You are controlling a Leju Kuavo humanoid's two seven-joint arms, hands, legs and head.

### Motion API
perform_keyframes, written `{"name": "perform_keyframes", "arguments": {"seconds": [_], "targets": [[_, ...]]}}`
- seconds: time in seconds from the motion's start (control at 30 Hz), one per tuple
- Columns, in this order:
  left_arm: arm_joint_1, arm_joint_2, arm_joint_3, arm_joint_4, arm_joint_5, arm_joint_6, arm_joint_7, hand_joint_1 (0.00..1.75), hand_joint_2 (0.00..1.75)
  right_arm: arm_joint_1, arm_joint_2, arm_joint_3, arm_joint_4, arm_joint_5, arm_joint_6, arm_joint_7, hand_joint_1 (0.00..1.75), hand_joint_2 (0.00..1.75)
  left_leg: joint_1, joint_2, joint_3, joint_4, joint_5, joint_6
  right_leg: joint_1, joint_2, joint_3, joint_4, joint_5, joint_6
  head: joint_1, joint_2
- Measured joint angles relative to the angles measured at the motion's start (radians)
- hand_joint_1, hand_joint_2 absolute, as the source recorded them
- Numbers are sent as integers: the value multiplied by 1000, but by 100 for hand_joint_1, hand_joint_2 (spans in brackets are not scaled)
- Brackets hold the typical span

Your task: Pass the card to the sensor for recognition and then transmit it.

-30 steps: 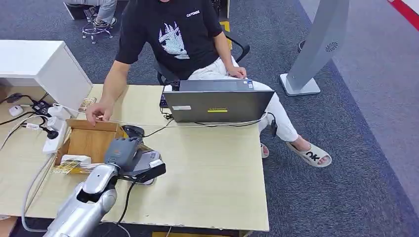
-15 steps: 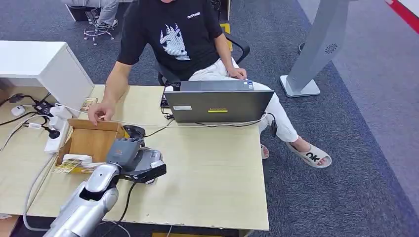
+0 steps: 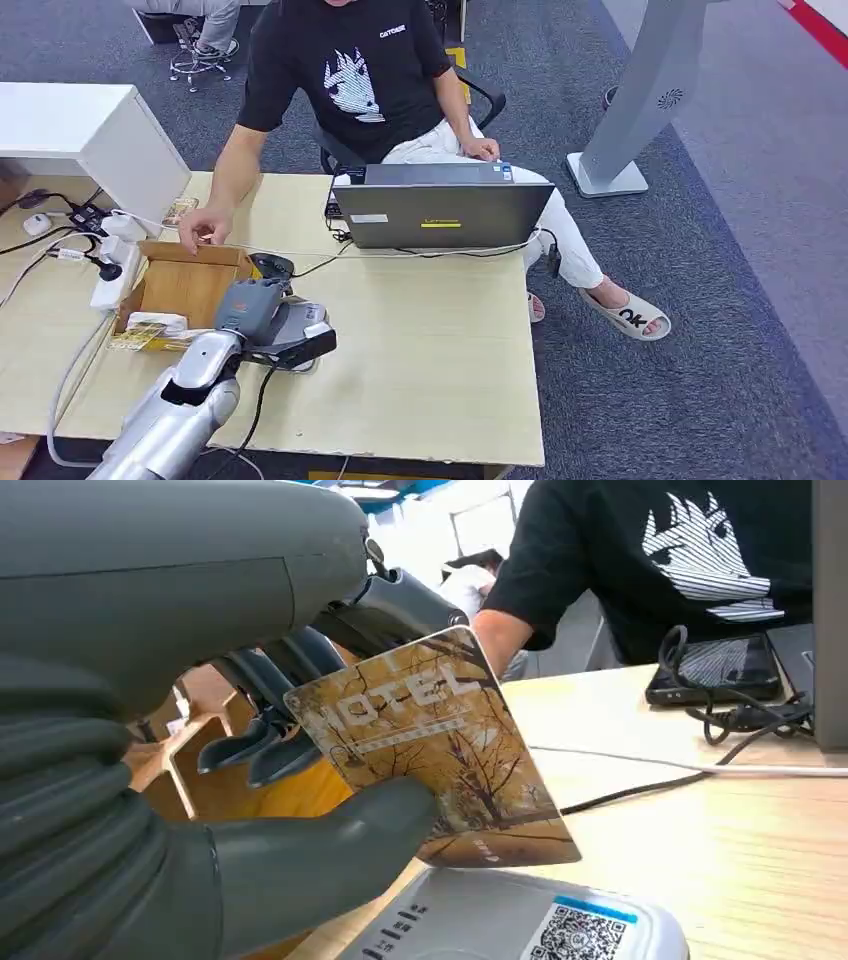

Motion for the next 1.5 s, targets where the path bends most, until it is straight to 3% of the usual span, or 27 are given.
{"name": "perform_keyframes", "arguments": {"seconds": [1.5], "targets": [[3, 13, 1, -67, 16, 14, -15, 175, 175, 0, 1, -14, 0, 12, -1, -5, 0, 175, 0, 0, -5, 0, 0, 0, 0, 0, -5, 0, 0, 0, 0, 0]]}}
